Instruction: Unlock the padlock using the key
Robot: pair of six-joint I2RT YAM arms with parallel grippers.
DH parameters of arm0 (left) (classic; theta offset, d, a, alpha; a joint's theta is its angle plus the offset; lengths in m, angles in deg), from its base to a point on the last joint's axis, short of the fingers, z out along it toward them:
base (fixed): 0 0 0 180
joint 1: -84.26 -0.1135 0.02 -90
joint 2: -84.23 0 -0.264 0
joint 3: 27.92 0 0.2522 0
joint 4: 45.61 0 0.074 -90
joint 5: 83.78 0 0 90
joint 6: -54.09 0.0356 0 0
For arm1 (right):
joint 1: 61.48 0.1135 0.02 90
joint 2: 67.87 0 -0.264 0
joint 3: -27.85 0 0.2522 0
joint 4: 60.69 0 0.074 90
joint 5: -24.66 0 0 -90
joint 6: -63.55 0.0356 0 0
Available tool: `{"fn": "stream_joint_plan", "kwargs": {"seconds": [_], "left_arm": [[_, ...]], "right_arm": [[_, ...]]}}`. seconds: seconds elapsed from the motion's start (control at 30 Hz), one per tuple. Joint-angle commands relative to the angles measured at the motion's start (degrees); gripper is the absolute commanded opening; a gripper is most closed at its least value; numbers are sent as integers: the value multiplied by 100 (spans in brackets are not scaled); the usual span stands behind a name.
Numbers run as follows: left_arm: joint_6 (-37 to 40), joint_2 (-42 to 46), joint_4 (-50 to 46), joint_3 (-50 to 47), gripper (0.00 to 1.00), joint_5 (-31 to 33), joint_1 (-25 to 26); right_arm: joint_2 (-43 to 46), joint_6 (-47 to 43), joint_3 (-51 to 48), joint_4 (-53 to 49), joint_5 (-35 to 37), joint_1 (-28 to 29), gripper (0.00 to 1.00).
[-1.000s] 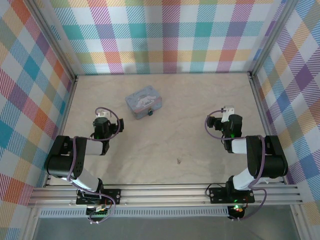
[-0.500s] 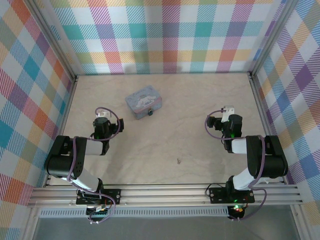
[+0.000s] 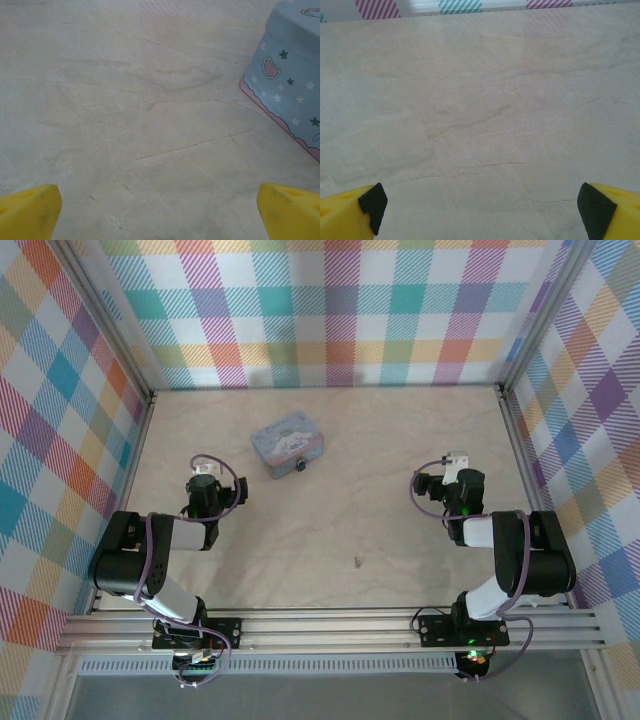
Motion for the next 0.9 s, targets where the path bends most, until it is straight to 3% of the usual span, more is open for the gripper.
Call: {"fn": "stream_joint_plan", "kwargs": {"seconds": [0.0, 0.2, 0.27, 0.4, 0.57, 0.7, 0.87], "left_arm": [[-12, 110, 141, 109, 100, 64, -66], [-166, 1385, -1193, 402, 100, 405, -65], [-316, 1768, -1338, 442, 100, 509, -66], [-852, 2321, -2746, 1047, 100, 508, -64], [-1485, 2923, -3562, 1232, 100, -546, -64], [-2098, 3386, -3993, 1165, 100, -1291, -58], [-2743, 3414, -4122, 1160, 100, -2381, 72]], "right_arm": [[96, -19, 76, 45, -227, -21, 100], [917, 10, 204, -837, -96, -21, 100], [1301, 55, 334, -1507, -205, -22, 100], [1958, 409, 795, -3013, -413, -12, 100], [2491, 590, 1125, -4448, -1123, 3, 100], [2838, 996, 1336, -5522, -1187, 76, 99], [3117, 1363, 1495, -6556, -1541, 356, 91]]}}
